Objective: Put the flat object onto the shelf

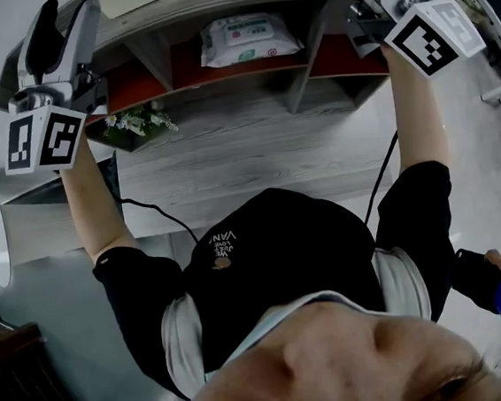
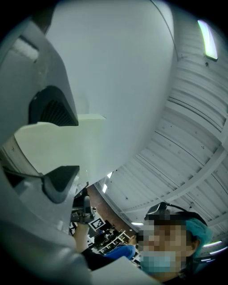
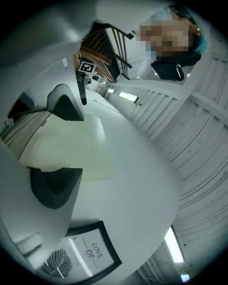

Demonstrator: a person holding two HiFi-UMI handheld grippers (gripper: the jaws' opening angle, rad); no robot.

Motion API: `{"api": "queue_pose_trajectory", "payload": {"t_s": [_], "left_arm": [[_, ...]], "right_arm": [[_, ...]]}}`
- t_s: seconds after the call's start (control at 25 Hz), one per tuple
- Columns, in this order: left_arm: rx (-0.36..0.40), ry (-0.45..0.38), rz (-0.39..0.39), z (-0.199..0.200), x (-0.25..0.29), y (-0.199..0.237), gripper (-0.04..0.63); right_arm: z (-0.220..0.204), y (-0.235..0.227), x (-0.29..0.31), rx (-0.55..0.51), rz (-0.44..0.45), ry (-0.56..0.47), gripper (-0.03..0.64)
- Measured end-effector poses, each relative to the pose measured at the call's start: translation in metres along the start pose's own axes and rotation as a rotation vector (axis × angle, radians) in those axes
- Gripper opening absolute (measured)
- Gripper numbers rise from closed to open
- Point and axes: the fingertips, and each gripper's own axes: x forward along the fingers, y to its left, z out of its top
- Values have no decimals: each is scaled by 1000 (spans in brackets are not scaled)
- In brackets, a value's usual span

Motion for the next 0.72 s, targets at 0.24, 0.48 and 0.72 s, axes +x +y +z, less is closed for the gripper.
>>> {"api": "queue_pose_trajectory", "payload": {"t_s": [0.24,0.48,0.72], "left_arm": [[-1,-16,-29,1,-8,-22,250],[41,-19,-34,4,-13,-43,169],[30,-26,-17,2,-19,-56,114]], "right_arm": [[-2,13,-13,0,5,-5,280],[-10,24,-24,23,20,2,224],[-18,25,-37,44,17,-1,184]]}}
